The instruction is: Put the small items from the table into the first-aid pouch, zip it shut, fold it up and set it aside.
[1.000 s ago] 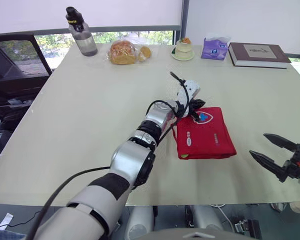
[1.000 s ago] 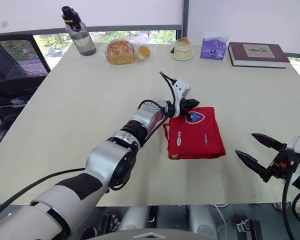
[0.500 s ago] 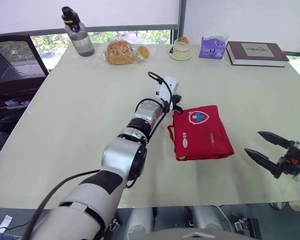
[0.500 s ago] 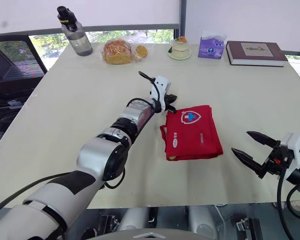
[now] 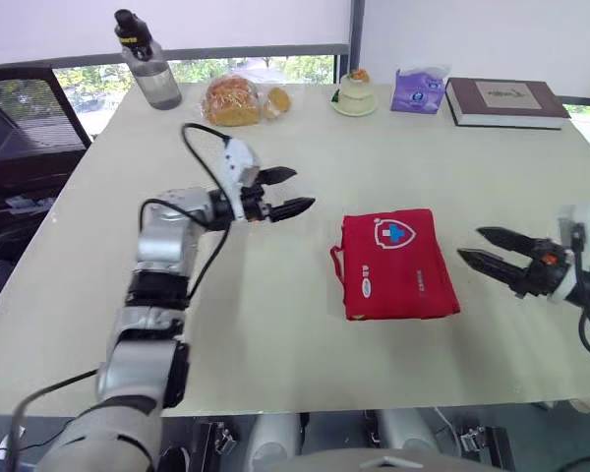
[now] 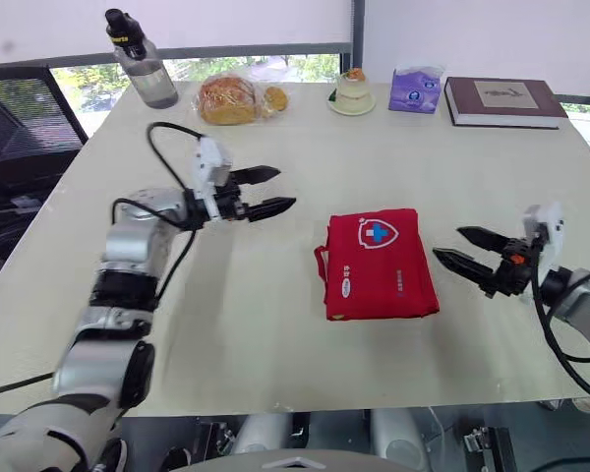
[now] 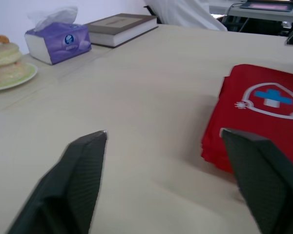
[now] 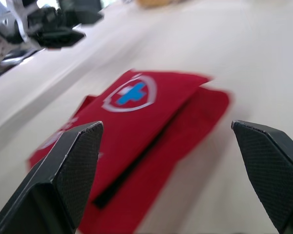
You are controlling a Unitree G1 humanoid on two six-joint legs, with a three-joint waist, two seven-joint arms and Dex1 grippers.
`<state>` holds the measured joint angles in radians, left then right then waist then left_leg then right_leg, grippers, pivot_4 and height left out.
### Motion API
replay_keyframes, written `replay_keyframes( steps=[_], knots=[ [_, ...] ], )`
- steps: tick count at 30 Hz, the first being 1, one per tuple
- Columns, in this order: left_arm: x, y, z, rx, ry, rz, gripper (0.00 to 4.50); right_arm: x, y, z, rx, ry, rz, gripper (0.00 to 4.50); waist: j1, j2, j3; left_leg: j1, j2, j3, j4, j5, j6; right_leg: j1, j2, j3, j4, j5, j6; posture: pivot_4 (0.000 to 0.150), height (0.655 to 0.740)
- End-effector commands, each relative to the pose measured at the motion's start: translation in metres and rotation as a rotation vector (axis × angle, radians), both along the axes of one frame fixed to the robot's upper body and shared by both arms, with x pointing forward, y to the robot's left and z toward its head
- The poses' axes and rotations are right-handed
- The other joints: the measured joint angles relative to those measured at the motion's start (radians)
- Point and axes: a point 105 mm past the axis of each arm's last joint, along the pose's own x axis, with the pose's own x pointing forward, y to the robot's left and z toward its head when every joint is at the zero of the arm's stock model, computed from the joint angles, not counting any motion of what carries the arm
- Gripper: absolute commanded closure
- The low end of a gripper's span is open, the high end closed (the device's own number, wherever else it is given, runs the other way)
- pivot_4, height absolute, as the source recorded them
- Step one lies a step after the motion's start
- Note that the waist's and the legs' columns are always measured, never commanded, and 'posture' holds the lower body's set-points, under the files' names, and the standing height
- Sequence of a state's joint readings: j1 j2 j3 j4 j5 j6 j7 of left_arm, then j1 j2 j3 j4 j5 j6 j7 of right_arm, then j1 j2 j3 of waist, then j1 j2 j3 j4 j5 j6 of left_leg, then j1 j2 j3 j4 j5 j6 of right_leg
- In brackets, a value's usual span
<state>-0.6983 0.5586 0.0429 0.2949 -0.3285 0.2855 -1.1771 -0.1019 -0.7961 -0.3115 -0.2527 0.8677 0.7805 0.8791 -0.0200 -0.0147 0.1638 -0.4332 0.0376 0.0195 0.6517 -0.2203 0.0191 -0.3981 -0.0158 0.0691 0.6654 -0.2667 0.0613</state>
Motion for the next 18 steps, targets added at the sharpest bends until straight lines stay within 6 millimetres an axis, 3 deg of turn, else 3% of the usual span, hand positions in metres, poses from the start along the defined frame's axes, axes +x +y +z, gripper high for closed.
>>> replay_keyframes(
  steps=[1, 6, 11, 16, 18],
  knots=[
    [-0.033, 0.006, 0.038, -0.007, -0.082, -0.109, 0.09, 0.002, 0.009, -0.013, -0.045, 0.128, 0.069, 0.00, 0.006, 0.000, 0.000, 0.000, 0.000, 0.000, 0.001, 0.000, 0.000, 0.001, 0.000, 0.000, 0.000, 0.000, 0.000, 0.150, 0.7400],
    [-0.075, 0.012, 0.047, 0.042, -0.058, -0.208, 0.09, 0.010, 0.018, -0.025, -0.045, 0.282, 0.135, 0.00, 0.006, 0.000, 0.001, 0.001, 0.001, 0.000, 0.002, 0.000, 0.001, 0.001, -0.001, 0.000, 0.000, 0.000, 0.000, 0.150, 0.7400],
    [-0.101, 0.010, 0.038, 0.105, -0.024, -0.243, 0.09, 0.022, 0.022, -0.034, -0.082, 0.360, 0.124, 0.00, 0.005, -0.001, 0.001, 0.001, 0.001, 0.000, 0.002, 0.000, 0.001, 0.001, 0.000, 0.000, 0.000, 0.000, 0.000, 0.150, 0.7400],
    [-0.120, 0.005, 0.035, 0.106, 0.027, -0.263, 0.09, 0.019, 0.033, -0.040, -0.073, 0.424, 0.163, 0.00, 0.005, -0.001, 0.001, 0.001, 0.001, 0.000, 0.001, 0.000, 0.001, 0.001, 0.001, 0.000, 0.000, 0.000, 0.000, 0.150, 0.7400],
    [-0.127, 0.001, 0.037, 0.089, 0.052, -0.290, 0.00, 0.018, 0.034, -0.042, -0.075, 0.431, 0.161, 0.52, 0.007, -0.001, 0.001, 0.001, 0.001, 0.000, 0.001, 0.000, 0.001, 0.001, 0.001, 0.000, 0.000, 0.000, 0.000, 0.150, 0.7400]
  ],
)
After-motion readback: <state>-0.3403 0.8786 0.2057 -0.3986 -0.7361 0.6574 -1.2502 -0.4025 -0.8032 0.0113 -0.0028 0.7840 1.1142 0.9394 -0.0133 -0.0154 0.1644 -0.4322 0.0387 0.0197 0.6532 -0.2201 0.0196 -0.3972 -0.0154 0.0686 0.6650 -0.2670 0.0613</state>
